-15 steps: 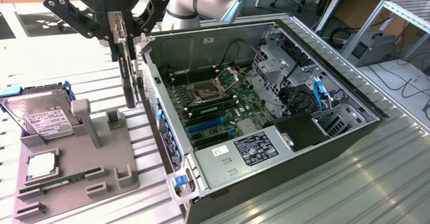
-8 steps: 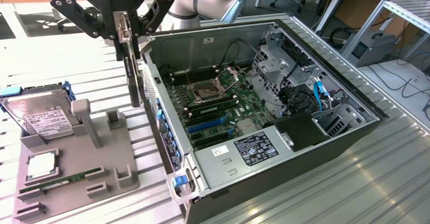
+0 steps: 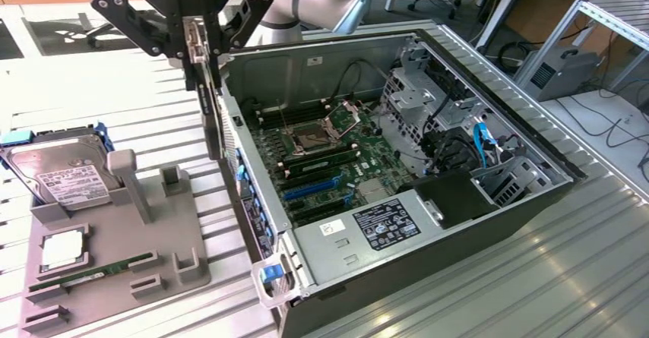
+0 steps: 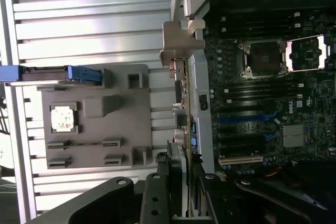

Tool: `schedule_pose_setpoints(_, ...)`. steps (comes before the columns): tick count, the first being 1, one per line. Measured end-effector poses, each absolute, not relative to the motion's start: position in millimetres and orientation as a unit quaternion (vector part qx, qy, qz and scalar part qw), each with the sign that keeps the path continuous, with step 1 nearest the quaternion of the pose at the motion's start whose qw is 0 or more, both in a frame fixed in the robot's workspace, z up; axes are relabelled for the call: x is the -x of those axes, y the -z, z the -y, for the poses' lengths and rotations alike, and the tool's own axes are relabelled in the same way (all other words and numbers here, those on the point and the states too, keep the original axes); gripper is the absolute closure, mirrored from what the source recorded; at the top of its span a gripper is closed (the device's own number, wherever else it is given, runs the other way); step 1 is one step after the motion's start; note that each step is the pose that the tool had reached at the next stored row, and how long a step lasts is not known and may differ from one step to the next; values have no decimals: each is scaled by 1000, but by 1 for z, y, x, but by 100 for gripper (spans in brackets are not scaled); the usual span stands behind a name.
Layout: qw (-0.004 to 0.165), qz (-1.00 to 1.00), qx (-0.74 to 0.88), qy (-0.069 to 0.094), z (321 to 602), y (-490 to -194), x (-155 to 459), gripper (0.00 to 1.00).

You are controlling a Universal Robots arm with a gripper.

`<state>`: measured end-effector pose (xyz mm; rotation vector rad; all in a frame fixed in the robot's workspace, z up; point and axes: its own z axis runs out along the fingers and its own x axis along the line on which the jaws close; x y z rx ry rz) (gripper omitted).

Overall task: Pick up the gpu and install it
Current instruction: 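Pick up the gpu and move the gpu toward the slot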

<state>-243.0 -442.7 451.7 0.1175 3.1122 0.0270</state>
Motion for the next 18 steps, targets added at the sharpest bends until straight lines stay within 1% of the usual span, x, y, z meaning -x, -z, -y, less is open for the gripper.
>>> schedule_pose_setpoints(7,14,-999,-38,-7,443,-452,232,73)
schedule_pose_setpoints(12,14,-999,-38,-2,443,-452,206,73)
schedule_pose_setpoints(15,14,-999,-38,4,443,-452,184,73)
schedule_pose_setpoints(17,14,-999,-37,12,443,-451,167,73)
schedule_pose_setpoints(18,14,-999,-37,13,443,-449,161,73)
